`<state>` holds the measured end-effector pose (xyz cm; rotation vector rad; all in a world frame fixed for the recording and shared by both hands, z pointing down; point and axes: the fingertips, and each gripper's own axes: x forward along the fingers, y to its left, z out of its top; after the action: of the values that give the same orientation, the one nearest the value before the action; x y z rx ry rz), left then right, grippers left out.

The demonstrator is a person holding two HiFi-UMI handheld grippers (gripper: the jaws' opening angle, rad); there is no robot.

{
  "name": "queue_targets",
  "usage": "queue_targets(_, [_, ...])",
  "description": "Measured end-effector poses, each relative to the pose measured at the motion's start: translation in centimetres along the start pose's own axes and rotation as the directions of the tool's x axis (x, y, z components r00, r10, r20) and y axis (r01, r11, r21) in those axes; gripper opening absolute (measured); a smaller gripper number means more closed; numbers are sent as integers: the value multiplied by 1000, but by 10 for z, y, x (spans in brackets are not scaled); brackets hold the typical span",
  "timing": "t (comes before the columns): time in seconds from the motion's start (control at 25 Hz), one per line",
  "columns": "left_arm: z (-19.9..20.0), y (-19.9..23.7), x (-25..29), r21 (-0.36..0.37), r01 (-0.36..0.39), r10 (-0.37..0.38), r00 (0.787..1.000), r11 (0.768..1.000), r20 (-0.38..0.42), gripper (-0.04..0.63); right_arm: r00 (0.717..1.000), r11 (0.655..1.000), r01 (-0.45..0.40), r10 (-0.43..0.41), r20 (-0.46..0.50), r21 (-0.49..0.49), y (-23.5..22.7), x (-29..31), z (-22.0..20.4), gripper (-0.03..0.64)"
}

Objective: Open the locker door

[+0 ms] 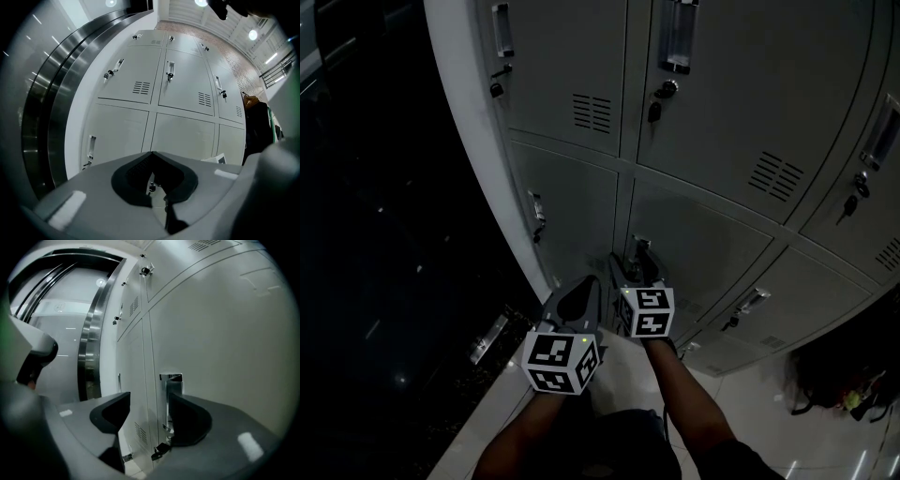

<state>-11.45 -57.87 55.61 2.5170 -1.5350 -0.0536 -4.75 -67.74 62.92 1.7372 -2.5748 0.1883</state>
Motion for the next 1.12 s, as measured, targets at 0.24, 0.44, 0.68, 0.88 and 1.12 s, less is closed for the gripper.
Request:
queue_targets(0.24, [-1,5,4,14,3,-3,1000,1000,-1,6,1000,999,21,-21,0,-29,0,6,-1,225])
queue_targets(0.44, [4,10,2,-12,-8,8,1000,1000,3,6,999,1000,30,-30,-20,-9,-1,3,-2,208])
queue_targets(0.68, [16,4,-6,-27,-17,17,1000,999,-2,6,998,1000,8,-8,-58,-8,9,-11,-4,165])
queue_targets(0.88, [26,-7,-17,-25,-23,22,1000,999,-17,6,996,1000,-11,11,-93,3,23,-31,-7,139])
queue_targets(1.12, [34,-21,-35,-32,-40,39,999,999,-32,6,991,999,-45,46,-124,17,40,-58,-11,126])
